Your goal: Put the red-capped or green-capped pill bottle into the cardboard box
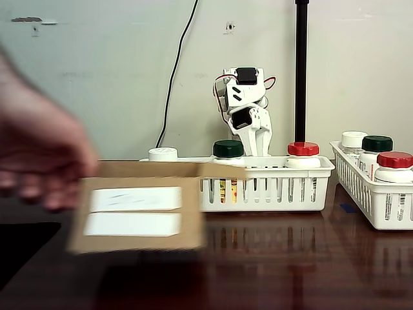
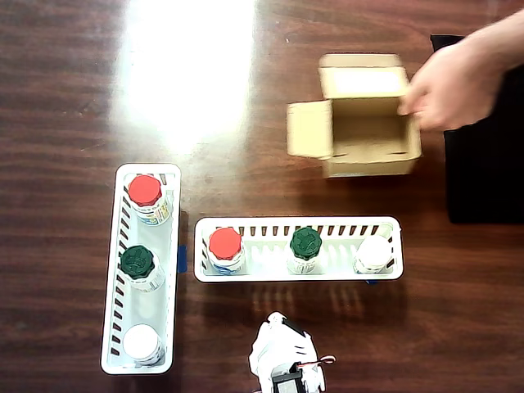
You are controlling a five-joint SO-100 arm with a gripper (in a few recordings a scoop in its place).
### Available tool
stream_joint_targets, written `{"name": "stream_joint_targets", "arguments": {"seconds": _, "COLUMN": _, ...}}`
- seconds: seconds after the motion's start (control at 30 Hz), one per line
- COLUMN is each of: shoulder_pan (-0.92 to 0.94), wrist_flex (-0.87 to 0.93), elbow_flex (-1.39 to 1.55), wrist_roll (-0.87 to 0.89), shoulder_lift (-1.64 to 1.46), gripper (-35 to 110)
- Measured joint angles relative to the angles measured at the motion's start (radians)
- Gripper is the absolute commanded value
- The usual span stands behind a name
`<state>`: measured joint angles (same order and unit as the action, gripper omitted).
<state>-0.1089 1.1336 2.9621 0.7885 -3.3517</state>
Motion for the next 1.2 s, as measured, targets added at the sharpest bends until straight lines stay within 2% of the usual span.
{"name": "stream_joint_targets", "arguments": {"seconds": 0.07, "shoulder_pan": 0.003, "wrist_flex": -0.006, "elbow_flex": 0.000, "wrist_roll": 0.067, "shoulder_lift": 0.000, "gripper": 1}}
{"name": "stream_joint_targets", "arguments": {"seconds": 0.3, "shoulder_pan": 0.295, "wrist_flex": -0.175, "elbow_flex": 0.000, "wrist_roll": 0.831, "shoulder_lift": 0.002, "gripper": 1}}
{"name": "stream_joint_targets", "arguments": {"seconds": 0.4, "shoulder_pan": 0.325, "wrist_flex": -0.187, "elbow_flex": 0.000, "wrist_roll": 0.951, "shoulder_lift": 0.002, "gripper": 2}}
{"name": "stream_joint_targets", "arguments": {"seconds": 0.97, "shoulder_pan": 0.360, "wrist_flex": -0.221, "elbow_flex": 0.000, "wrist_roll": 1.022, "shoulder_lift": 0.002, "gripper": 3}}
{"name": "stream_joint_targets", "arguments": {"seconds": 1.07, "shoulder_pan": 0.360, "wrist_flex": -0.204, "elbow_flex": -0.006, "wrist_roll": 1.037, "shoulder_lift": 0.002, "gripper": 11}}
{"name": "stream_joint_targets", "arguments": {"seconds": 1.2, "shoulder_pan": 0.354, "wrist_flex": -0.118, "elbow_flex": -0.072, "wrist_roll": 1.039, "shoulder_lift": 0.002, "gripper": 30}}
